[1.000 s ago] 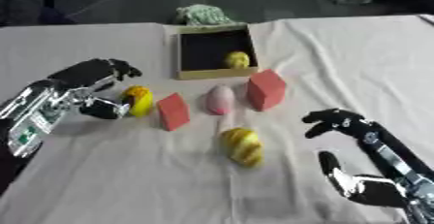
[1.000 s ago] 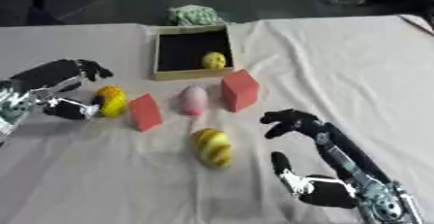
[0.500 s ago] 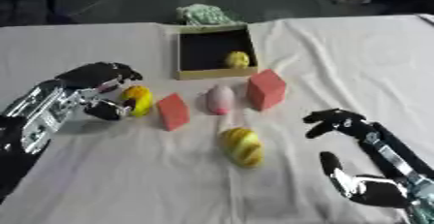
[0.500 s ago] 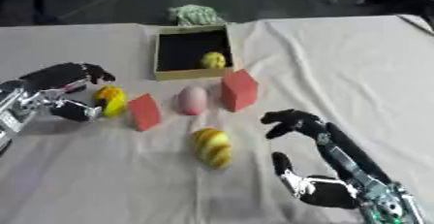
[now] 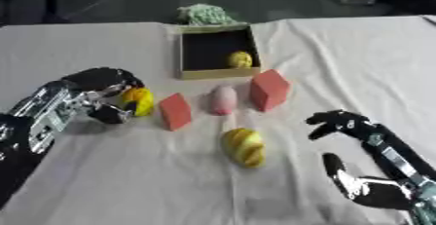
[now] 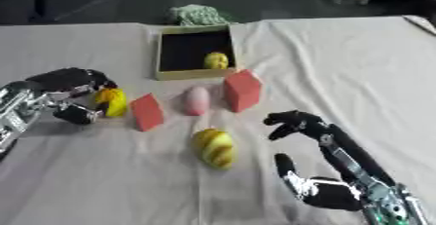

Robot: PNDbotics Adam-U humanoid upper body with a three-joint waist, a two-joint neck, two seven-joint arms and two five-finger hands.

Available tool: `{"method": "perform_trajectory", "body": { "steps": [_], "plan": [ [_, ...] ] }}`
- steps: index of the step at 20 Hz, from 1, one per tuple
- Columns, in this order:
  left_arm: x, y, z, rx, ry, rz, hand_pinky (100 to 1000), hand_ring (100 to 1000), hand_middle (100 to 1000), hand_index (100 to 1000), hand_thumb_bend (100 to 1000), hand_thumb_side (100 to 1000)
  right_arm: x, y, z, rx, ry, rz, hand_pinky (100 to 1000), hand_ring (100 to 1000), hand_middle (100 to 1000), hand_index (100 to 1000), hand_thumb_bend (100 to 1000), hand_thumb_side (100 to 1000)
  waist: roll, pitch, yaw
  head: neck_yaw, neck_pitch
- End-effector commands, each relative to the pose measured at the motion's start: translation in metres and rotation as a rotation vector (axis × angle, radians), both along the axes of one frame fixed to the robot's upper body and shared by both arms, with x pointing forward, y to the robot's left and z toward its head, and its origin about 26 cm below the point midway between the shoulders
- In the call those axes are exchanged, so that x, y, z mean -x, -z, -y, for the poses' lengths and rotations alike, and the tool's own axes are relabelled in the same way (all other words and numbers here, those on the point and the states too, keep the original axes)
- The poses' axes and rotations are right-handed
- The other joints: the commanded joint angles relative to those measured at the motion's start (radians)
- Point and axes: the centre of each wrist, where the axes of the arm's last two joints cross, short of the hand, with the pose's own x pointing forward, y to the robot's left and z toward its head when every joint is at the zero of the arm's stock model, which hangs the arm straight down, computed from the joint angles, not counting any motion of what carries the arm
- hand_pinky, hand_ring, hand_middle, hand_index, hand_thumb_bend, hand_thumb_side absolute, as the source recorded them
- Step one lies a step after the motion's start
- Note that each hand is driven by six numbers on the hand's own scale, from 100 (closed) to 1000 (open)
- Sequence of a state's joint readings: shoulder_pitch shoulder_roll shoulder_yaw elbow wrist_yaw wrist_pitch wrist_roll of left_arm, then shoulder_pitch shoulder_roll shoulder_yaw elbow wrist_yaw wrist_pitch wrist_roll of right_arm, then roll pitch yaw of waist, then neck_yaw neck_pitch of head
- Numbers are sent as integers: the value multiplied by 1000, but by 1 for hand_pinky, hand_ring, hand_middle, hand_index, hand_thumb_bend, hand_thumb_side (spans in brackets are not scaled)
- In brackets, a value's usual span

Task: Pick up objects on the table and place them in the box.

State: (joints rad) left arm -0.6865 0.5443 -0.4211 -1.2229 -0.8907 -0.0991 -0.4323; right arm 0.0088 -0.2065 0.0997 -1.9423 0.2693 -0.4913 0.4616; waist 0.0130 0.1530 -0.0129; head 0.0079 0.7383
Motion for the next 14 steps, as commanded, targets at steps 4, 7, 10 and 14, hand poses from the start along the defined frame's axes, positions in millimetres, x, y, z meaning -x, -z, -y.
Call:
{"method": "perform_trajectory", "body": {
  "steps": [4,7,10,14],
  "plan": [
    [5,-28,0,52,35,145,646,505,468,639,100,270,-1,-5,-1,0,-9,16,690,682,790,911,100,424,3,-13,-1,5,2],
    [11,-47,2,82,75,208,638,493,452,620,100,262,-1,-5,0,2,-7,16,690,682,790,911,100,424,5,-13,-1,6,2],
    [19,-74,7,116,112,276,638,493,447,618,100,254,-1,-4,1,3,-4,16,690,682,790,911,100,424,7,-14,-1,6,3],
    [25,-106,19,195,122,338,641,495,444,628,100,247,-1,-4,0,5,-8,15,690,682,790,912,100,424,6,-15,-4,8,2]
  ]
}}
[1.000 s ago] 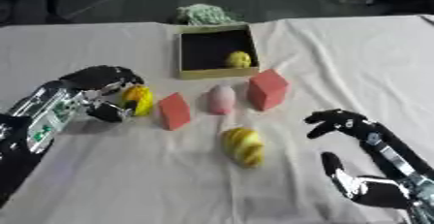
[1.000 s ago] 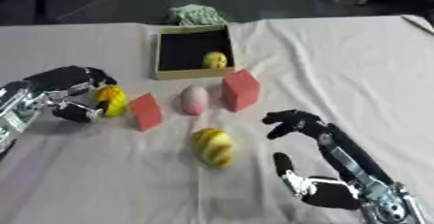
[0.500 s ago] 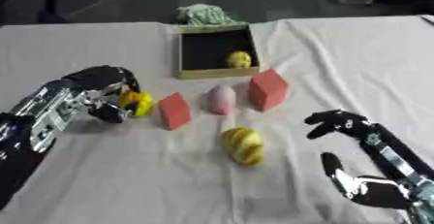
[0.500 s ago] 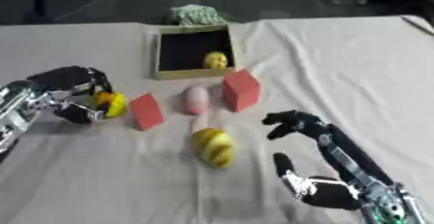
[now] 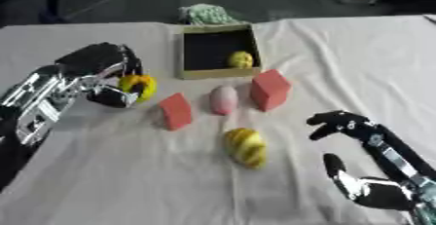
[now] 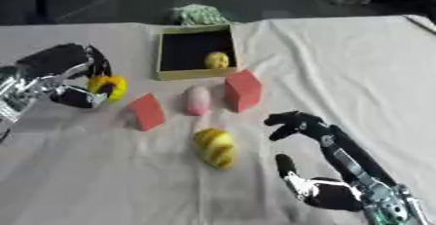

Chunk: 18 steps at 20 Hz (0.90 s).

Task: Pick up objects on the table and place them in the box.

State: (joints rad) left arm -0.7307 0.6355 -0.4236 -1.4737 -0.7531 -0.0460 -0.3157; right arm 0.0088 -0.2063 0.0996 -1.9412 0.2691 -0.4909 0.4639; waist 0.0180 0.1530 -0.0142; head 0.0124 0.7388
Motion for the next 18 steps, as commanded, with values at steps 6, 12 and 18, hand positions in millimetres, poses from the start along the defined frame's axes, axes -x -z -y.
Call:
{"method": "perform_trajectory", "body": {
  "steps": [6,12,18],
  "plan": [
    [2,-53,27,119,32,70,642,497,442,631,100,245,-3,-6,-3,-6,-19,20,690,682,791,911,100,425,-4,-10,-22,11,-5],
    [-14,-51,47,129,32,68,645,503,451,644,100,245,-5,-8,-10,-20,-50,27,690,682,791,911,100,426,-13,3,-51,30,-18],
    [-35,-38,57,141,-21,74,649,509,458,653,100,244,-9,-13,-15,-31,-78,42,690,681,791,911,100,427,-18,22,-79,44,-36]
  ]
}}
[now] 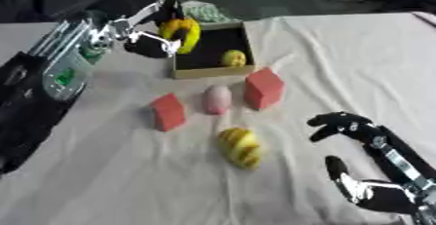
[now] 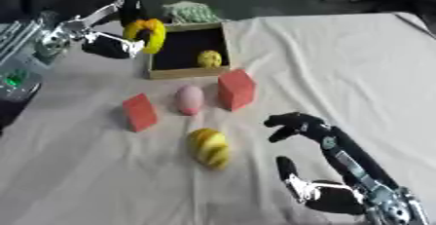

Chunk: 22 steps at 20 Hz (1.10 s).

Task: Pick up objects on the table and place them in the box.

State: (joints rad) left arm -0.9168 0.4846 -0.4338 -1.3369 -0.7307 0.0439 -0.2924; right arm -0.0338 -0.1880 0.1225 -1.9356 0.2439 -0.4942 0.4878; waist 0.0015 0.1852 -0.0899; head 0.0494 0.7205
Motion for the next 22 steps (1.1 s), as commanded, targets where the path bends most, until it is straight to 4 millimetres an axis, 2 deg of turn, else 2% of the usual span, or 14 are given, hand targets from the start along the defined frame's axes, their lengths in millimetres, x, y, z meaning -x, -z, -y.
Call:
{"method": "perform_trajectory", "body": {
  "steps": [1,11,22],
  "plan": [
    [-10,-6,2,12,-32,44,649,510,459,655,100,244,-2,-7,-3,-11,-22,22,690,681,791,911,100,427,-2,-7,-7,9,-20],
    [-34,12,10,106,-162,67,650,511,458,662,100,245,-7,-15,-14,-27,-71,45,690,681,792,910,100,432,-6,23,-46,24,-46],
    [-39,38,18,269,-268,15,666,537,477,686,100,248,-12,-25,-21,-47,-100,73,690,681,792,910,100,434,-9,48,-77,33,-71]
  ]
}}
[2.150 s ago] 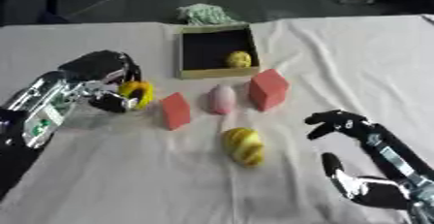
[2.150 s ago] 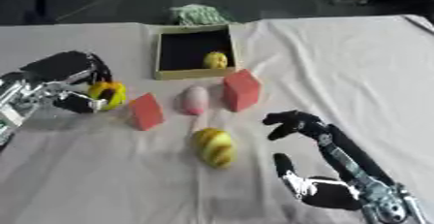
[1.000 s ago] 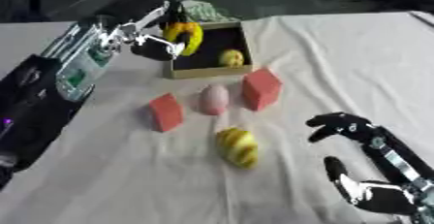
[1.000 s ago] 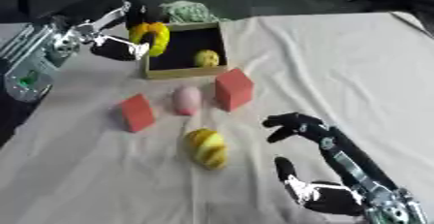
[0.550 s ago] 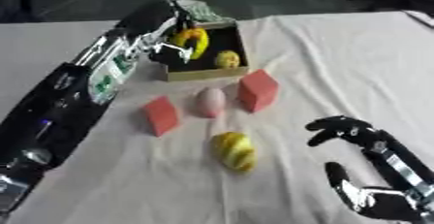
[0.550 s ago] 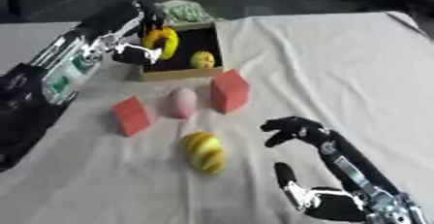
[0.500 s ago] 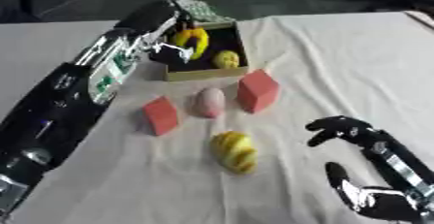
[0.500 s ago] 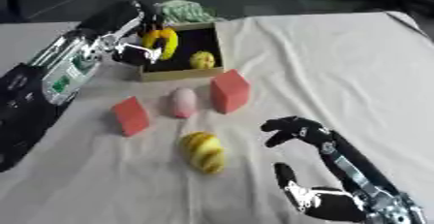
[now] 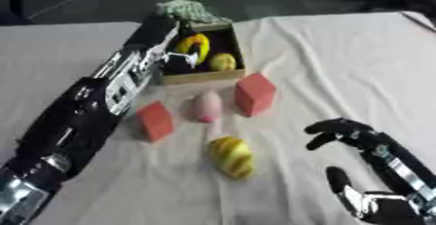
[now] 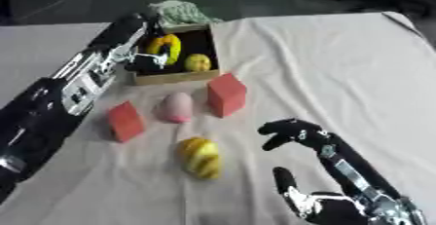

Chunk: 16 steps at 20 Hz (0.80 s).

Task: Pick up objects on the table and place them in the box.

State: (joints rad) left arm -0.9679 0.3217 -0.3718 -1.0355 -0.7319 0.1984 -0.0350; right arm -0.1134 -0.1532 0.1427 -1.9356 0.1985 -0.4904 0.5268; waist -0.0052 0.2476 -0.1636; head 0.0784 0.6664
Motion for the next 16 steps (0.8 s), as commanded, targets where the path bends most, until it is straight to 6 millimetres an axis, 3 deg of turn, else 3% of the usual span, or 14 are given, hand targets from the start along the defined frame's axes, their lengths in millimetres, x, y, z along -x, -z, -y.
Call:
{"method": "perform_trajectory", "body": {
  "steps": [1,9,10,16],
  "plan": [
    [0,-8,3,46,-11,30,668,539,478,688,100,248,0,-7,-2,-6,-13,23,690,681,792,910,100,434,-3,-13,-5,5,-18],
    [0,-2,7,69,-13,11,691,571,510,737,100,246,-1,-9,-3,-7,-19,29,691,681,792,910,100,434,-1,-5,-11,6,-26],
    [0,-1,7,67,-12,9,732,643,592,824,100,245,-1,-9,-3,-6,-19,29,691,681,792,910,100,434,0,-5,-11,6,-27],
    [2,-4,1,4,10,-6,798,747,720,885,100,244,-1,-8,-1,-3,-13,28,691,681,792,910,100,433,1,-8,-5,-3,-28]
  ]
}}
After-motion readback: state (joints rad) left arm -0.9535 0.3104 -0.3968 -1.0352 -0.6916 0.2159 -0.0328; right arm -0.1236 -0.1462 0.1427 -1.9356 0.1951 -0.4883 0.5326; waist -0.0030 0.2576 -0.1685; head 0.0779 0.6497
